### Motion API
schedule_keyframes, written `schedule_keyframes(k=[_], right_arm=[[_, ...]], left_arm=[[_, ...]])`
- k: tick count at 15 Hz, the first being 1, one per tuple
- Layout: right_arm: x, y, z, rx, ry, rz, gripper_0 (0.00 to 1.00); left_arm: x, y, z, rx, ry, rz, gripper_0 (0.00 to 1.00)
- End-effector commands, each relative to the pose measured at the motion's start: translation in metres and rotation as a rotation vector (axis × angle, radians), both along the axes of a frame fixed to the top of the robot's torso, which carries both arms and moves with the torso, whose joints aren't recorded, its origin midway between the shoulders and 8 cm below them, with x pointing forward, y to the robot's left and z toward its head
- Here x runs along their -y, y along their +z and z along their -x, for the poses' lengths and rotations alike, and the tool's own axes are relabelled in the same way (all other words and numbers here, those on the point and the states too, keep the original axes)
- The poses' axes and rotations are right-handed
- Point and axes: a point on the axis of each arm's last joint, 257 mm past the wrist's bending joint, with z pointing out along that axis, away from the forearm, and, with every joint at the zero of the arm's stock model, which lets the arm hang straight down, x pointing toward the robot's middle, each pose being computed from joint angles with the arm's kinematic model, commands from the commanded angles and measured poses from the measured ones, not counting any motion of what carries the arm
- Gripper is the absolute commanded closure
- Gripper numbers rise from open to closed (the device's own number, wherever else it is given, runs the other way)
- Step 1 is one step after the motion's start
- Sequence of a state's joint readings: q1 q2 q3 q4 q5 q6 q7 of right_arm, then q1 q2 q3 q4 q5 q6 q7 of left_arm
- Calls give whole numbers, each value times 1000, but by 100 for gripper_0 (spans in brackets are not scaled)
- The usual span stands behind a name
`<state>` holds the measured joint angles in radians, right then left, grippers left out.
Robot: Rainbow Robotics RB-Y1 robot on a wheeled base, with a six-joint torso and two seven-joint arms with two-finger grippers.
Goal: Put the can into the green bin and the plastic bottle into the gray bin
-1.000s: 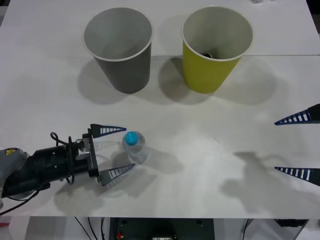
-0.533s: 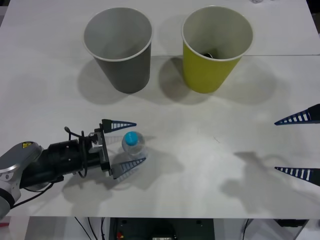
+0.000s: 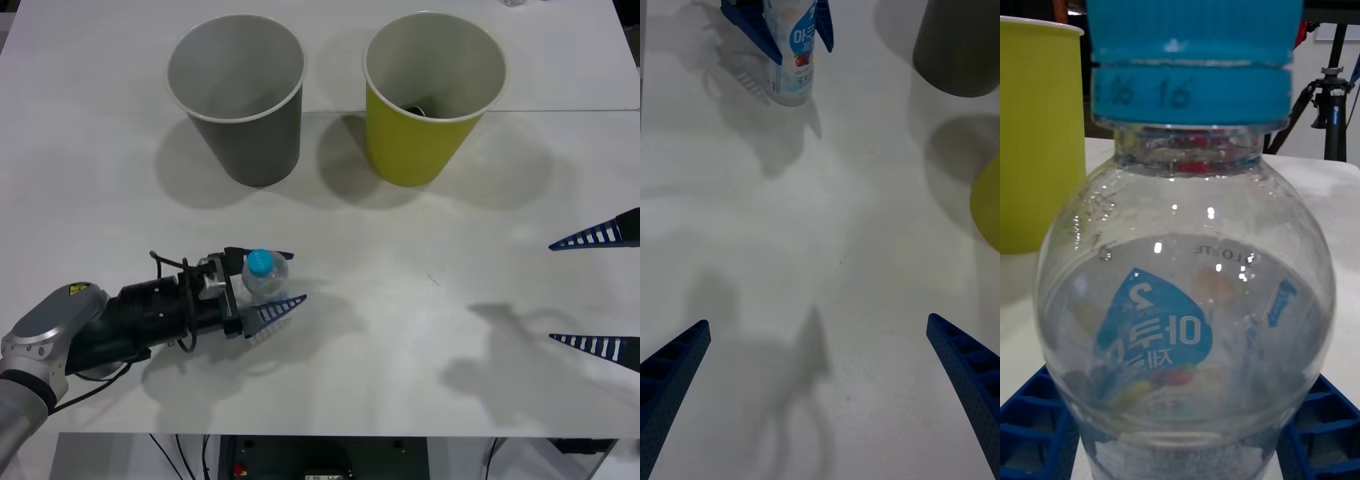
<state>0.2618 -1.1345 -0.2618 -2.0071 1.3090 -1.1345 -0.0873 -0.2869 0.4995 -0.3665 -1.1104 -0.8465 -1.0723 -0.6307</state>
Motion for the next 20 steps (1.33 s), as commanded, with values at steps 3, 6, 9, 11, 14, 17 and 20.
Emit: schedule_keyframes(k=[3, 6, 9, 11, 14, 17, 20], right_arm=[[0, 0, 0, 0, 0, 0, 0], [0, 0, 0, 0, 0, 0, 0], [0, 0, 0, 0, 0, 0, 0], [0, 0, 0, 0, 0, 0, 0], [0, 0, 0, 0, 0, 0, 0], [0, 0, 0, 0, 0, 0, 0], [0, 0, 0, 0, 0, 0, 0]], left_arm=[[1, -1, 0, -21, 0, 6, 100], [-4, 1, 0, -27, 1, 3, 100], [-15, 8, 1, -69, 4, 2, 100], [-25, 17, 3, -109, 38, -7, 100], [-43, 31, 8, -179, 93, -36, 100], [-71, 52, 13, -287, 139, -56, 100], [-93, 67, 10, -366, 200, -90, 100]])
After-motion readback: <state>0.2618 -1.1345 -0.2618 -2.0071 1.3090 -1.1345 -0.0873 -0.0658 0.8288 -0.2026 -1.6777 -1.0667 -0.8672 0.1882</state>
